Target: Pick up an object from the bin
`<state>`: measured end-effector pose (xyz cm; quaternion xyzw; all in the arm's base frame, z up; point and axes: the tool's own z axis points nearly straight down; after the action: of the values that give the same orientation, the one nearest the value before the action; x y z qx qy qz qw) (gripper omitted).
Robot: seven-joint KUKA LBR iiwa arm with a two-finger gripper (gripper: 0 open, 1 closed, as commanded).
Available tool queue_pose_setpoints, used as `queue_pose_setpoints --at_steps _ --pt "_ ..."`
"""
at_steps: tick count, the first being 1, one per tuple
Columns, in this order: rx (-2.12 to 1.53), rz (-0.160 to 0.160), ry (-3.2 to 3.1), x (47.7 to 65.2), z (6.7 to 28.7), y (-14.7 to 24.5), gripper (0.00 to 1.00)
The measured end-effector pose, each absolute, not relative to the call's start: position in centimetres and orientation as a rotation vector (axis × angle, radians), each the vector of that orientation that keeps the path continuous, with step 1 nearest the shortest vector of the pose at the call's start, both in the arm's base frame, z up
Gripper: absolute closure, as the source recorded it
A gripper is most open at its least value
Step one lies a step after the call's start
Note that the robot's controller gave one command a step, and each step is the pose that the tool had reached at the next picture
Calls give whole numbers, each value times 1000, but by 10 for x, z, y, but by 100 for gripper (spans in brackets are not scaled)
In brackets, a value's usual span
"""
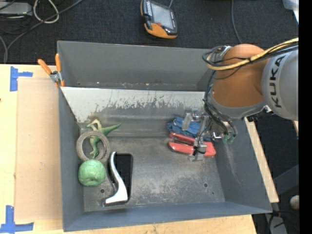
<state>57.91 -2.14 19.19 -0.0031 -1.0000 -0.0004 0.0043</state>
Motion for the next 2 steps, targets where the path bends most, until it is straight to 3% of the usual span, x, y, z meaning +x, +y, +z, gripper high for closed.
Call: queue_pose_setpoints --at_steps 1,2 --pt "-9 -1 -3140 581 196 -21 0" --pt "-159 -6 -3132 615 67 -67 0"
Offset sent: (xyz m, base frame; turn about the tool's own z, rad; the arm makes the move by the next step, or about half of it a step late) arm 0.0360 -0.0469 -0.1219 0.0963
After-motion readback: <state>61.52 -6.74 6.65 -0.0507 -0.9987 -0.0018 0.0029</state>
